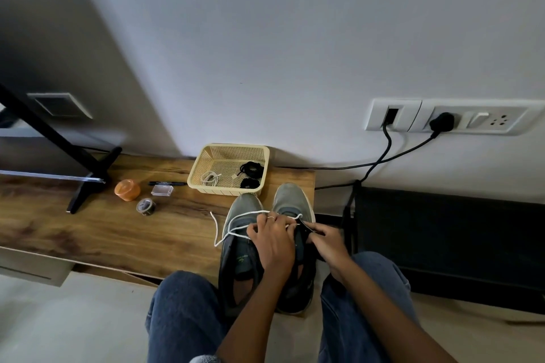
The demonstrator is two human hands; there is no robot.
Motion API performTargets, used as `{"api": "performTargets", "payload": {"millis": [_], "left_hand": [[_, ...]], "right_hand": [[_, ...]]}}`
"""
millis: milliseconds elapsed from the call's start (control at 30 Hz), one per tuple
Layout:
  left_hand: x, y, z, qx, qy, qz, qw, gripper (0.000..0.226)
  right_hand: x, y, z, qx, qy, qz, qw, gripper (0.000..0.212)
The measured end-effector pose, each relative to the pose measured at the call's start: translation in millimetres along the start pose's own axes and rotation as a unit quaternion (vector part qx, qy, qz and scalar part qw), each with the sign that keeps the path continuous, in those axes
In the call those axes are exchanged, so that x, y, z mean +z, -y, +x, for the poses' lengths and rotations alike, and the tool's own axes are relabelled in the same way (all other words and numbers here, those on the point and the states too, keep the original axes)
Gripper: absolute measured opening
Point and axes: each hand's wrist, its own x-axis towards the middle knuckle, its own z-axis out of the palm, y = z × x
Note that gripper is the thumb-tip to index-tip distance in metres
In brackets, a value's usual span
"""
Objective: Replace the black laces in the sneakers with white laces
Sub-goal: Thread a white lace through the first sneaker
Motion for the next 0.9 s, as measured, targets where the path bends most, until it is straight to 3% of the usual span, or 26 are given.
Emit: {"api": "performTargets", "payload": {"millis": [467, 900], "left_hand": [[0.0, -1.9, -0.8, -0.09, 0.043, -0.063, 0.993, 0.017], [-6.7, -3.1, -1.4, -0.091, 0.067, -0.064, 0.991, 0.014]], "right_hand": [[0.2, -1.1, -0.6, -0.003, 0.008, 0.028, 1.0, 0.041], [0.8, -1.7, -0.8, -0.008, 0.003, 0.01, 1.0, 0.042]]}}
